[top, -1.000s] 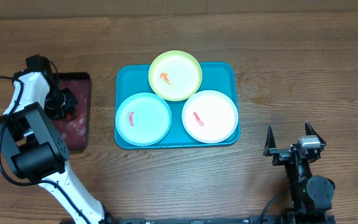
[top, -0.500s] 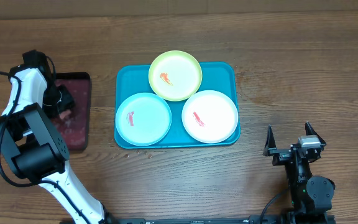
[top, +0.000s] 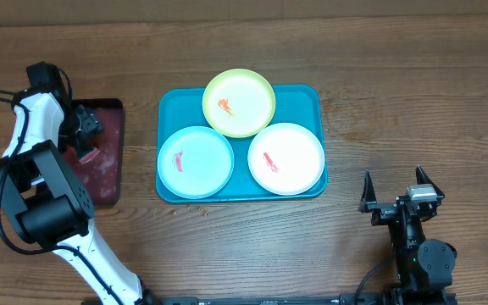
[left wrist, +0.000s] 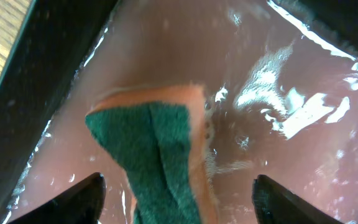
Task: Clean dirty plates on tray and stack at the side
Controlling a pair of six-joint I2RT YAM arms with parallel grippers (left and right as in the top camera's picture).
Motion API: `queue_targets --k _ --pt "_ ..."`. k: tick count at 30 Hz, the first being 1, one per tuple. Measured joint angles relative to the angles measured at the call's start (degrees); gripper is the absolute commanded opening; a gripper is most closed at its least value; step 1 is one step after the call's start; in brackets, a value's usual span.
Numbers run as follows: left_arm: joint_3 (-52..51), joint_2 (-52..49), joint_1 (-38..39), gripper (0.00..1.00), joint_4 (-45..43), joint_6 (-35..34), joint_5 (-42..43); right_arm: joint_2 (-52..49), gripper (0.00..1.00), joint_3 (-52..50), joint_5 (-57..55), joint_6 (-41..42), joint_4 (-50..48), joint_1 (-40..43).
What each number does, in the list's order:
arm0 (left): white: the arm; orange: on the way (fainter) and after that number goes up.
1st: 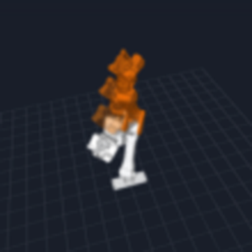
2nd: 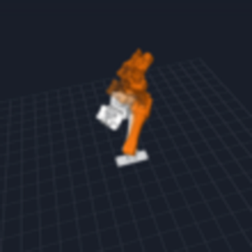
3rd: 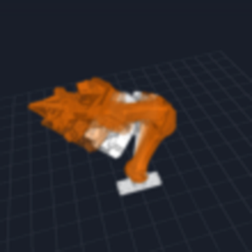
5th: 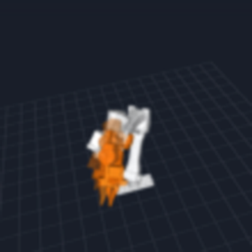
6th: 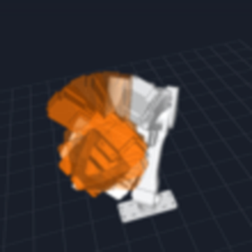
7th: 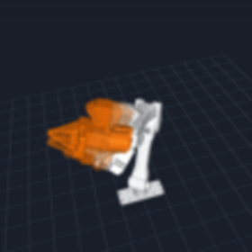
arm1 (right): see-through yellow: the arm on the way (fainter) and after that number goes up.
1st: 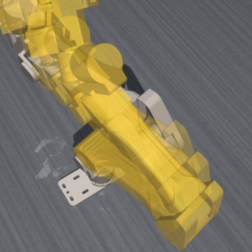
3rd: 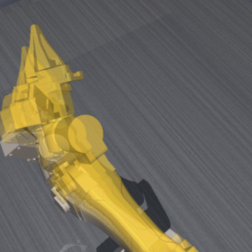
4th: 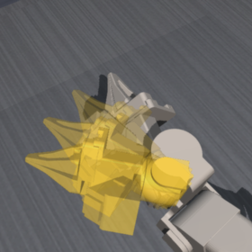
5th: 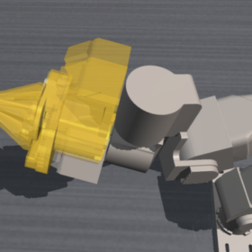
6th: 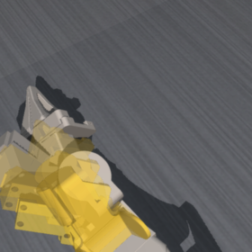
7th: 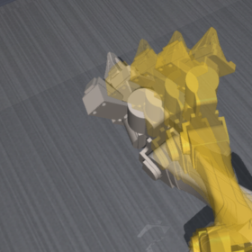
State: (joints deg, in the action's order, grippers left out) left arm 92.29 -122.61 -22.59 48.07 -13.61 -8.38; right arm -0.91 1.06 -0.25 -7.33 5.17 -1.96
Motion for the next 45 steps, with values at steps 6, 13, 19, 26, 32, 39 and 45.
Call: queue_targets --k 6,13,19,26,32,39,45 --pt "-1.6 0.0 0.0 0.61 -1.6 0.1 0.0 0.0 1.00 0.0 0.0 0.0 0.0 0.0" --pt "-2.1 -0.1 0.0 0.57 -1.4 0.1 0.0 0.0 1.00 0.0 0.0 0.0 0.0 0.0" --pt "-3.9 -0.1 0.0 0.39 -2.0 -0.3 0.0 0.0 1.00 0.0 0.0 0.0 0.0 0.0" --pt "-3.9 -0.1 0.0 0.04 -1.8 -0.4 -1.1 0.0 1.00 0.0 0.0 0.0 0.0 0.0" --pt "-3.2 -0.1 0.0 0.04 2.8 0.1 -3.6 0.0 1.00 0.0 0.0 0.0 0.0 0.0" --pt "2.1 0.8 0.9 0.04 8.6 0.1 -2.7 0.0 1.00 0.0 0.0 0.0 0.0 0.0" --pt "4.2 8.5 3.5 0.04 8.3 0.3 4.0 0.0 1.00 0.0 0.0 0.0 0.0 0.0"
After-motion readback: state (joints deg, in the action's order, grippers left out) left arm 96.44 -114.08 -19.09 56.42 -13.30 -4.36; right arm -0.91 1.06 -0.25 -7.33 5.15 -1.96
